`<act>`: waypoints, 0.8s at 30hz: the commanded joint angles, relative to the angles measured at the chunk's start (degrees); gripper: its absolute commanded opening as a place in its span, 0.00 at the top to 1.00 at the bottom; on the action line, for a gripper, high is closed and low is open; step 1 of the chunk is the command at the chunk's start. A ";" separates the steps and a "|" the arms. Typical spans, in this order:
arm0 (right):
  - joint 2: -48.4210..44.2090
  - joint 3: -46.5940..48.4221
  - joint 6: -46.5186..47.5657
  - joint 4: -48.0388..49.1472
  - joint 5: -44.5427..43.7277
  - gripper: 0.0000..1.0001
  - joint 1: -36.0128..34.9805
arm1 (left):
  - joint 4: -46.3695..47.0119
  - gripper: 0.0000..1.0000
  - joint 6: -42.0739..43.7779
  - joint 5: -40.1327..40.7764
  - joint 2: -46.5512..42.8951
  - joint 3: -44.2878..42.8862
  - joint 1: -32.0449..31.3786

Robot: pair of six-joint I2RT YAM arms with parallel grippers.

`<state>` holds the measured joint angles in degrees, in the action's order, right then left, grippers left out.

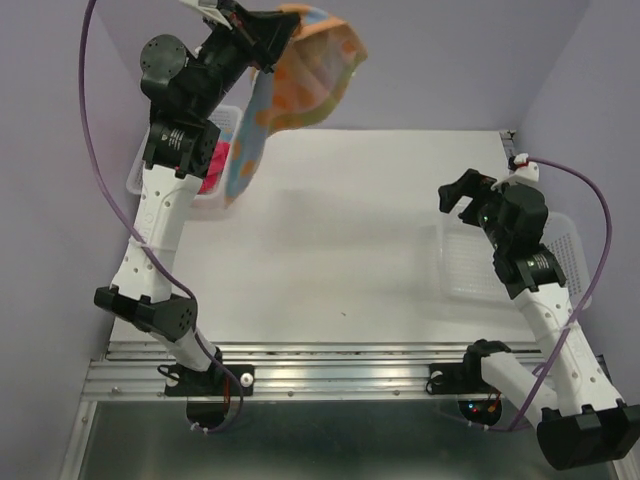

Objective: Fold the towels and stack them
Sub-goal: Move the towel to the center of the board

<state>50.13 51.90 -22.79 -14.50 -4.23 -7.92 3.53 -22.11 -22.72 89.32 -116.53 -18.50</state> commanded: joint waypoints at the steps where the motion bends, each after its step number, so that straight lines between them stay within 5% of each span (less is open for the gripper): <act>1: -2.05 -0.22 -0.50 2.03 -1.66 0.00 -0.08 | 3.77 1.00 -3.64 -5.74 6.99 -14.40 -3.45; 4: -2.75 0.04 -0.59 0.79 -3.24 0.00 -0.16 | 3.41 1.00 -4.26 -8.74 12.01 -23.73 -5.31; 8: -4.42 0.48 -0.94 -1.40 -5.52 0.00 -0.16 | 4.64 1.00 -0.67 -6.38 8.26 -15.87 -5.58; 13: -7.59 -0.22 -1.91 -2.55 -6.32 0.00 -0.16 | 12.18 1.00 6.02 -3.39 -6.76 20.75 -5.49; 15: -8.29 -0.92 -2.09 -2.02 -5.79 0.00 -0.16 | 19.97 1.00 3.92 -1.99 -14.91 41.68 -5.49; 19: -5.14 -0.31 -1.30 -1.41 1.92 0.00 -0.16 | 25.03 0.98 -4.50 2.05 -23.74 69.64 -6.28; 20: -3.30 0.04 -1.12 -1.23 4.64 0.00 -0.16 | 25.03 0.84 -6.70 3.81 -24.62 73.69 -6.54; 21: -1.72 0.31 -1.21 -0.97 11.72 0.00 -0.25 | 24.51 0.59 -10.81 5.22 -25.85 80.34 -6.72; 23: 3.29 -0.13 -1.91 2.01 16.86 0.00 -2.96 | 20.32 0.32 -13.74 7.07 -27.95 84.95 -7.16; 24: 4.70 -0.04 -1.82 2.80 15.49 0.00 -5.15 | 18.03 0.32 -14.10 7.51 -27.97 85.33 -7.51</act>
<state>48.95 51.92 -24.34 -15.73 0.89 -8.56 19.38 -28.82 -19.51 65.93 -34.74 -25.12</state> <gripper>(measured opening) 0.999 0.633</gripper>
